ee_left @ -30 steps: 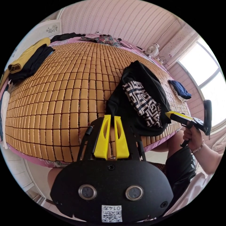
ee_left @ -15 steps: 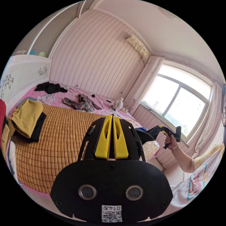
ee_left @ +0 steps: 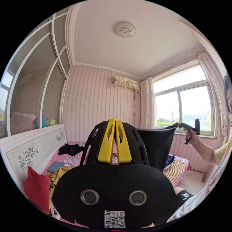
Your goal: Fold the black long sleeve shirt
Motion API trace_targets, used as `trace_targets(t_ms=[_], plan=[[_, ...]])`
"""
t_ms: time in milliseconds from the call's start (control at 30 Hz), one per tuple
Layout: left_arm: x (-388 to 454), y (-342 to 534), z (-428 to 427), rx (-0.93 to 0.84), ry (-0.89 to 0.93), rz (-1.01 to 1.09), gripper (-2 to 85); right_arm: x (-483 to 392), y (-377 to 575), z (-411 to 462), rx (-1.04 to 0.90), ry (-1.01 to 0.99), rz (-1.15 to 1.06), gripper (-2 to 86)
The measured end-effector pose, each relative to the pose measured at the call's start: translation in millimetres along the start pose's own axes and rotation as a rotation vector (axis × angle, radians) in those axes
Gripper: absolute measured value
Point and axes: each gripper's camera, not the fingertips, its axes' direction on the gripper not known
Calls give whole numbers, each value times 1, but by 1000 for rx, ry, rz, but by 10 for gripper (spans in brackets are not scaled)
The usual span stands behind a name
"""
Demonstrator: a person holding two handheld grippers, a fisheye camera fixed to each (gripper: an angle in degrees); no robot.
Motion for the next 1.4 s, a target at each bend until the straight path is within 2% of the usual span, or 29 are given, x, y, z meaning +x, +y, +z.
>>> trace_targets(t_ms=[100,200,333,533,633,800,833,900,967,1033,1100,1200,1300,1400], plan=[[15,-12,-28,47,5,-13,-7,-9,-15,-28,49,-42,-23,10],[35,-31,-66,165,20,9,-7,-26,-29,-59,91,-39,-107,10],[69,-71,-103,248,25,116,-7,-39,-43,-87,147,-31,-157,10],[108,-126,-151,401,29,283,-7,-55,-78,-134,352,-136,-234,10],[100,-134,-117,286,4,249,-7,-36,-86,-114,342,-163,-200,10],[63,-75,8,-97,-106,101,-7,50,-42,31,-90,37,29,11],[50,-50,37,-173,-113,27,-7,64,-32,46,-128,38,86,11],[38,-14,72,-224,-68,-107,-7,124,8,98,-184,-104,422,11],[40,11,112,-277,-69,-158,-7,151,25,123,-173,-94,569,11],[46,3,135,-287,-108,-113,-7,160,10,138,-128,-37,571,11],[47,-24,144,-221,-149,-74,-7,159,-35,142,54,-118,508,11],[48,-71,133,-11,-142,-62,-7,143,-80,139,261,-177,362,11],[49,-80,127,80,-83,-22,-7,139,-85,153,264,-350,262,11],[43,-41,141,1,-48,29,-7,142,-42,178,128,-360,211,11]])
